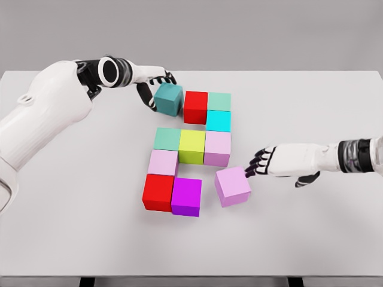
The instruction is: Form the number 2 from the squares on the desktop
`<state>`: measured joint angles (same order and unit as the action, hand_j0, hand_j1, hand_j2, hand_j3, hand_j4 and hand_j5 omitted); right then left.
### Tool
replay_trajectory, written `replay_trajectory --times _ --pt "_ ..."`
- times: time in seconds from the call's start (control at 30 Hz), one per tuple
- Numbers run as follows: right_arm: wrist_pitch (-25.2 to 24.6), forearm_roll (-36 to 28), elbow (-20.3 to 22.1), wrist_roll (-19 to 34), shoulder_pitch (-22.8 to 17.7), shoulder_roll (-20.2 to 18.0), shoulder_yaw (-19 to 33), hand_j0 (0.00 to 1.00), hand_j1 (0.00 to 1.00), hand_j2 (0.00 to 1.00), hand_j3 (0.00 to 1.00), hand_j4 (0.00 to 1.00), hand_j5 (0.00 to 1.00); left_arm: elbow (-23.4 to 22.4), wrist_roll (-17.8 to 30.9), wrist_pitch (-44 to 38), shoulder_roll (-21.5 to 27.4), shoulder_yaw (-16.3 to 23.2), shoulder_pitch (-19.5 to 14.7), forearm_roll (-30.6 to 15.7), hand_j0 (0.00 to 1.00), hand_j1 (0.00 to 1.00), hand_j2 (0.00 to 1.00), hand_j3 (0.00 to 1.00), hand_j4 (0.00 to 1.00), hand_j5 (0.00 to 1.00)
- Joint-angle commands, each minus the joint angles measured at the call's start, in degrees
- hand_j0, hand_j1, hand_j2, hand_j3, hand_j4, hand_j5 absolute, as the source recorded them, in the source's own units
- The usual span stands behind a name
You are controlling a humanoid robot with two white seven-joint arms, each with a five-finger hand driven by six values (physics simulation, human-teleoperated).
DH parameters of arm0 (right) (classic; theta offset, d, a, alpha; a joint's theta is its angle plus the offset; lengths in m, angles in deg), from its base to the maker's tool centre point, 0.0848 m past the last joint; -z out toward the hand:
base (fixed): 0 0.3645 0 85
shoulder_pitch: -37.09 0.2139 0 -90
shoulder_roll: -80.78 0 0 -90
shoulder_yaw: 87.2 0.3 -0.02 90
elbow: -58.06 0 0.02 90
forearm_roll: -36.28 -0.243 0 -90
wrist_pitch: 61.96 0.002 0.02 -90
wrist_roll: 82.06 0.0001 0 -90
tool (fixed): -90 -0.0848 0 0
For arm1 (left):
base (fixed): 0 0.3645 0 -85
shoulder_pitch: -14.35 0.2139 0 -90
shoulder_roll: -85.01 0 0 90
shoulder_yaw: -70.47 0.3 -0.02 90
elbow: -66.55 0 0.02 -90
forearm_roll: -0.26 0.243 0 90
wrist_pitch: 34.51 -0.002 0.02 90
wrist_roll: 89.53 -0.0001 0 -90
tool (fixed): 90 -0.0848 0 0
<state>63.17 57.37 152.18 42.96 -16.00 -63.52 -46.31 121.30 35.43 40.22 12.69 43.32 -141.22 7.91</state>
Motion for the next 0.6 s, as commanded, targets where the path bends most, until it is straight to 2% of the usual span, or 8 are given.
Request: replay_trajectory --times 0.0,0.23,0.33,0.4,0.57 --pt "-0.1 0.1 1.7 0.0 0.0 0.2 -1.1 1.0 1.0 1.0 1.0 1.0 1.0 0.0 0.0 -1.0 0.1 0.0 0.0 0.0 0.88 0.88 0.88 0.88 0.88 0.88" --pt "-0.1 0.0 2.8 0.0 -0.1 0.1 -1.0 1.0 1.0 1.0 1.0 1.0 1.0 0.2 0.0 -1.7 1.6 -0.3 -0.3 -2.9 1.0 1.0 1.0 1.0 1.0 1.0" --pt "-0.1 -0.2 2.2 0.0 0.2 -0.3 -0.9 1.0 1.0 1.0 1.0 1.0 1.0 0.7 0.0 -1.7 1.7 -0.3 -0.6 -4.6 1.0 1.0 1.0 1.0 1.0 1.0" --pt "-0.1 -0.3 2.4 0.0 0.2 -2.2 -0.8 1.0 1.0 1.0 1.0 1.0 1.0 3.1 0.0 -1.9 3.4 -0.3 -0.6 -7.3 1.0 1.0 1.0 1.0 1.0 1.0" --pt "-0.1 -0.3 5.5 0.0 -0.4 -3.1 -3.5 1.0 1.0 1.0 1.0 1.0 1.0 3.0 0.0 -4.2 4.2 -0.3 -0.8 -7.2 1.0 1.0 1.0 1.0 1.0 1.0"
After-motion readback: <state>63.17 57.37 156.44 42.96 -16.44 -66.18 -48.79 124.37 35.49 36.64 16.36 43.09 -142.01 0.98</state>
